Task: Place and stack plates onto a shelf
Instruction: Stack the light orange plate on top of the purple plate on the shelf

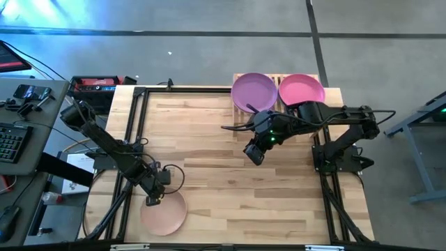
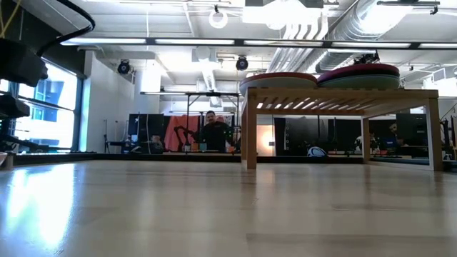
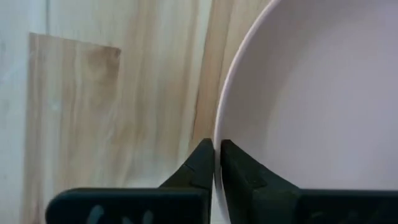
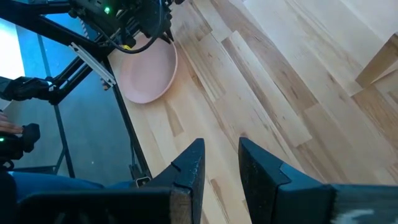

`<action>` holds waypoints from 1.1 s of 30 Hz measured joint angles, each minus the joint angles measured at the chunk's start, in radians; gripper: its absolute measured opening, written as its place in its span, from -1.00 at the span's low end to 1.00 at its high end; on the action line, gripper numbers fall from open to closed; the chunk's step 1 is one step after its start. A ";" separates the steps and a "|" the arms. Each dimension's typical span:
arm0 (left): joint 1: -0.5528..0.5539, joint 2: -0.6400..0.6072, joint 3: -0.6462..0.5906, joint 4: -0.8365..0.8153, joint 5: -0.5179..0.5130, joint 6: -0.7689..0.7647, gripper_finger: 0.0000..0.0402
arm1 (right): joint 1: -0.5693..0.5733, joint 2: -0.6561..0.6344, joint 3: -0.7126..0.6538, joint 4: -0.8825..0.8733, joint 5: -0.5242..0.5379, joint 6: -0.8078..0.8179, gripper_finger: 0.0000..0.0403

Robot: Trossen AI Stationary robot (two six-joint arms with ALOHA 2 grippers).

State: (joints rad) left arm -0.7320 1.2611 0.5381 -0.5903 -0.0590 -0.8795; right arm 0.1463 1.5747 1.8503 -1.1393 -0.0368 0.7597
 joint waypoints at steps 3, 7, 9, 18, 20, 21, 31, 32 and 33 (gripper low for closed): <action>0.010 0.000 0.000 -0.003 0.024 -0.026 -0.96 | 0.000 0.000 0.000 0.000 0.000 0.000 -0.62; 0.033 0.000 0.010 -0.016 0.043 -0.043 -0.98 | 0.000 0.000 0.000 0.000 0.003 0.000 -0.62; 0.052 0.001 0.027 -0.027 0.048 -0.054 -0.98 | 0.000 0.000 0.000 0.000 0.003 0.000 -0.62; 0.183 0.002 0.204 -0.221 0.022 0.029 -0.99 | 0.000 0.001 0.000 -0.007 0.048 0.023 -0.62; 0.220 0.002 0.251 -0.273 0.004 0.069 -0.99 | 0.000 0.001 0.000 -0.018 0.073 0.022 -0.61; 0.241 0.002 0.275 -0.301 -0.004 0.088 -0.99 | 0.000 0.001 0.000 -0.028 0.084 0.022 -0.60; 0.498 0.001 0.472 -0.511 -0.053 0.182 -1.00 | -0.026 0.001 0.000 -0.054 0.203 0.025 -0.37; 0.528 0.001 0.488 -0.521 -0.055 0.192 -1.00 | -0.032 0.001 0.000 -0.054 0.212 0.026 -0.36; 0.559 0.001 0.503 -0.522 -0.058 0.205 -1.00 | -0.039 0.001 0.000 -0.054 0.223 0.025 -0.36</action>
State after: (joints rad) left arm -0.1731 1.2625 1.0409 -1.1124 -0.1167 -0.6744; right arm 0.1070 1.5753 1.8503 -1.1931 0.1867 0.7849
